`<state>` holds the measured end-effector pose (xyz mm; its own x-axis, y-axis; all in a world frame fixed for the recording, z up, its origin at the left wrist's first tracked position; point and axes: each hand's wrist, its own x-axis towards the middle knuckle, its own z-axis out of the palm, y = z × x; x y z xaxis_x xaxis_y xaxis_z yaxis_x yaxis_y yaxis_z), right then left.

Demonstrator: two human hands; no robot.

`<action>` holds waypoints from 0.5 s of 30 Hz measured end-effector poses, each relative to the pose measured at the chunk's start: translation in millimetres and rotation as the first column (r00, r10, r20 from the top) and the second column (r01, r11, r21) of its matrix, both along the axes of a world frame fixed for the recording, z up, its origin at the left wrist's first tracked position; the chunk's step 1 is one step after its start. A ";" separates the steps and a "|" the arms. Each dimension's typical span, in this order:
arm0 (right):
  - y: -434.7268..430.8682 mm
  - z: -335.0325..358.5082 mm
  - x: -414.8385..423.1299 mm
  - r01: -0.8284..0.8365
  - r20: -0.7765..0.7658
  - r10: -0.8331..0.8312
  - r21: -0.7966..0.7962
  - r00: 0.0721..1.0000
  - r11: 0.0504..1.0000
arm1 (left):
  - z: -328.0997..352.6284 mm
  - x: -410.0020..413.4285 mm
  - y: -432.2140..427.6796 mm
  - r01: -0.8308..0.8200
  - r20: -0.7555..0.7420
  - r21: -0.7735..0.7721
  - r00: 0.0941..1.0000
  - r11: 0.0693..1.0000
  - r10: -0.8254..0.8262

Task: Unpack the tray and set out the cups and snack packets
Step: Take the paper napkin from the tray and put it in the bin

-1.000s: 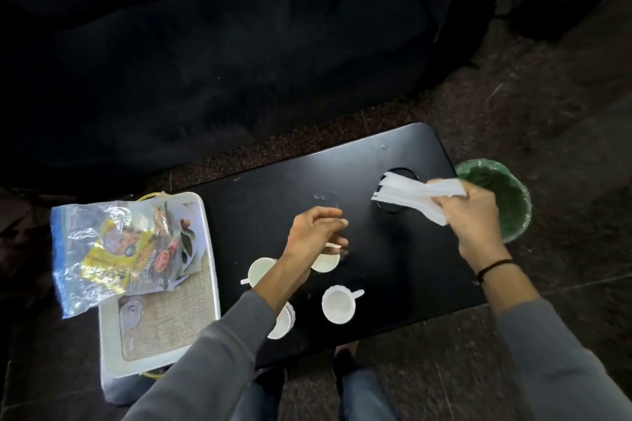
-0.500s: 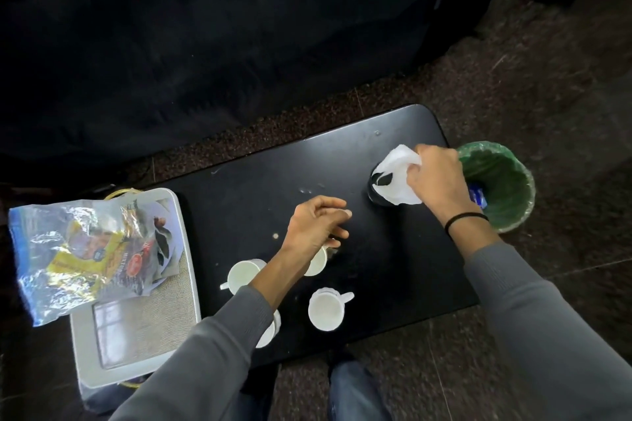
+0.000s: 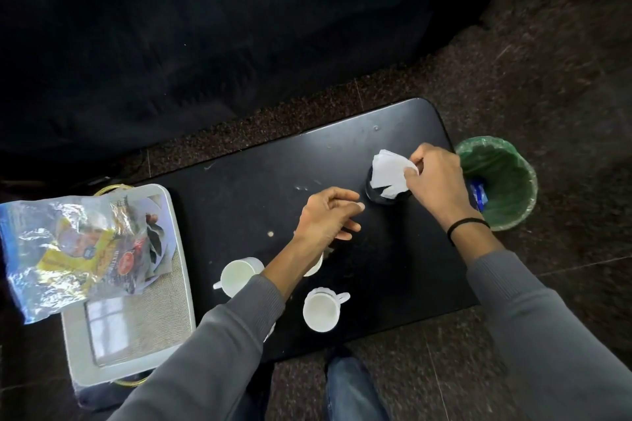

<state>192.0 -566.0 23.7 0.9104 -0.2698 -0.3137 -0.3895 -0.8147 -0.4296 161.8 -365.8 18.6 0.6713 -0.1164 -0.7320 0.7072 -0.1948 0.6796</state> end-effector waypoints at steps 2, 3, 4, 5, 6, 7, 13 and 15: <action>1.9 0.0 -1.1 -0.014 -0.005 0.014 -0.008 1.000 1.000 | 0.5 0.8 -2.6 0.005 -0.005 0.006 1.000 1.000 -0.005; 2.7 0.7 -2.1 -0.011 0.000 0.011 -0.015 1.000 1.000 | 0.6 0.8 -3.6 0.007 -0.007 0.006 1.000 1.000 -0.007; 3.4 1.9 -3.6 -0.002 0.010 0.002 -0.022 1.000 1.000 | 1.0 0.7 -4.2 0.009 -0.007 0.005 1.000 1.000 -0.009; 3.6 3.5 -5.5 0.013 0.027 -0.012 -0.025 1.000 1.000 | 1.6 0.6 -4.7 0.009 -0.007 0.003 1.000 1.000 -0.009; 3.5 5.6 -7.8 0.027 0.043 -0.026 -0.024 0.999 0.999 | 2.4 0.0 -5.0 0.007 -0.007 0.000 1.000 1.000 -0.007; 3.3 7.8 -10.1 0.037 0.056 -0.036 -0.018 0.998 0.999 | 3.2 -0.6 -5.1 0.004 -0.006 -0.004 1.000 1.000 -0.004; 11.1 23.8 -25.1 0.020 0.093 -0.018 -0.016 0.995 1.000 | 12.2 -6.5 -1.3 -0.004 0.012 -0.024 1.000 1.000 0.004; 19.0 30.1 -31.6 0.016 0.118 -0.013 -0.021 0.993 1.000 | 16.6 -9.0 2.2 -0.010 0.022 -0.029 1.000 1.000 0.011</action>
